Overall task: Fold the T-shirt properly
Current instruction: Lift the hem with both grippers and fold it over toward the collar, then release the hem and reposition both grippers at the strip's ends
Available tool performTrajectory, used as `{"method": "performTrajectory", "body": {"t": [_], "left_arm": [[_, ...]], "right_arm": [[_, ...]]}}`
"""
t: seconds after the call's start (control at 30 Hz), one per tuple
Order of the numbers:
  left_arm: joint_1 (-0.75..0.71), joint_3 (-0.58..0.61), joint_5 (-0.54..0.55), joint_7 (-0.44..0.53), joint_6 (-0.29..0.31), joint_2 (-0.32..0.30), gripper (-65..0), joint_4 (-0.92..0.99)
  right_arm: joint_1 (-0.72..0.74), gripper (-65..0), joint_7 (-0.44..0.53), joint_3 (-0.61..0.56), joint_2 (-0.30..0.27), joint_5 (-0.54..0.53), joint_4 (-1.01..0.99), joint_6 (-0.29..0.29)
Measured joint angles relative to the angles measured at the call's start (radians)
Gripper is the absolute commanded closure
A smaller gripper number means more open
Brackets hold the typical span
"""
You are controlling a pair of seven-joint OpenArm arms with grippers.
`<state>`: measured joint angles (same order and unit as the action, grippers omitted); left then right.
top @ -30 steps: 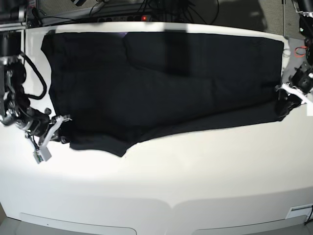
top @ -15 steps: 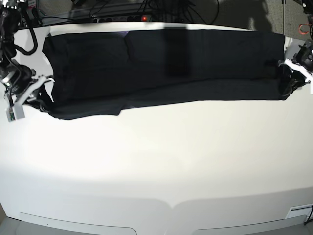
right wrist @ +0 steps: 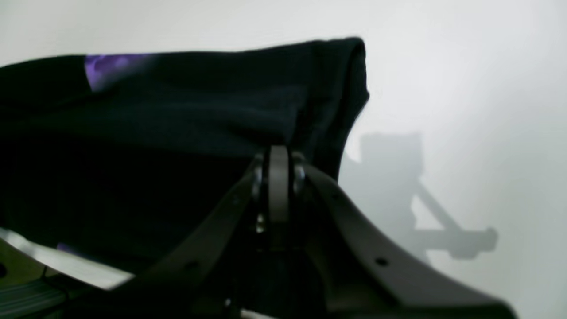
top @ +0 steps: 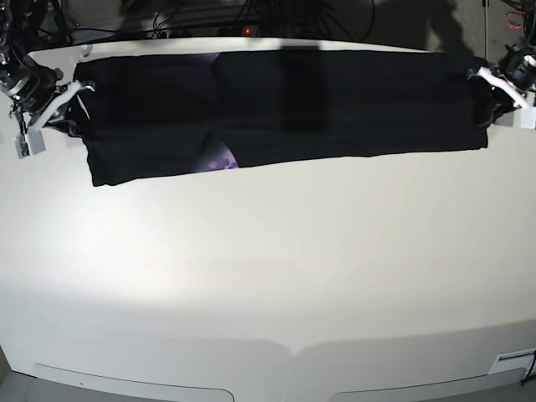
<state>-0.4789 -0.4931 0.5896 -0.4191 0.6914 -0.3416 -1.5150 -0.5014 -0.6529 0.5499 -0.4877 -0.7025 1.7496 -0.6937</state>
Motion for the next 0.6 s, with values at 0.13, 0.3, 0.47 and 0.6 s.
{"method": "performTrajectory", "body": {"t": [0.13,0.3,0.47,0.6], "left_arm": [[0.000,0.000,-0.045,0.001,0.000,0.023,0.0,0.000],[0.000,-0.001,-0.051,0.001,-0.001,0.023,-35.5,0.000],[0.000,-0.035,-0.051,0.000,0.000,0.024,-37.1,0.000],[0.000,-0.113,0.017,-0.003,-0.003,0.022,-37.1,0.000]], "right_arm": [[0.000,0.0,-0.039,0.000,0.000,0.000,0.000,0.000],[0.000,-26.6,-0.044,0.000,0.000,0.003,0.000,0.000],[0.016,-30.0,-0.016,0.000,0.000,0.003,0.000,0.000],[0.067,-30.0,-0.017,0.000,0.000,-0.047,0.000,0.000]]}}
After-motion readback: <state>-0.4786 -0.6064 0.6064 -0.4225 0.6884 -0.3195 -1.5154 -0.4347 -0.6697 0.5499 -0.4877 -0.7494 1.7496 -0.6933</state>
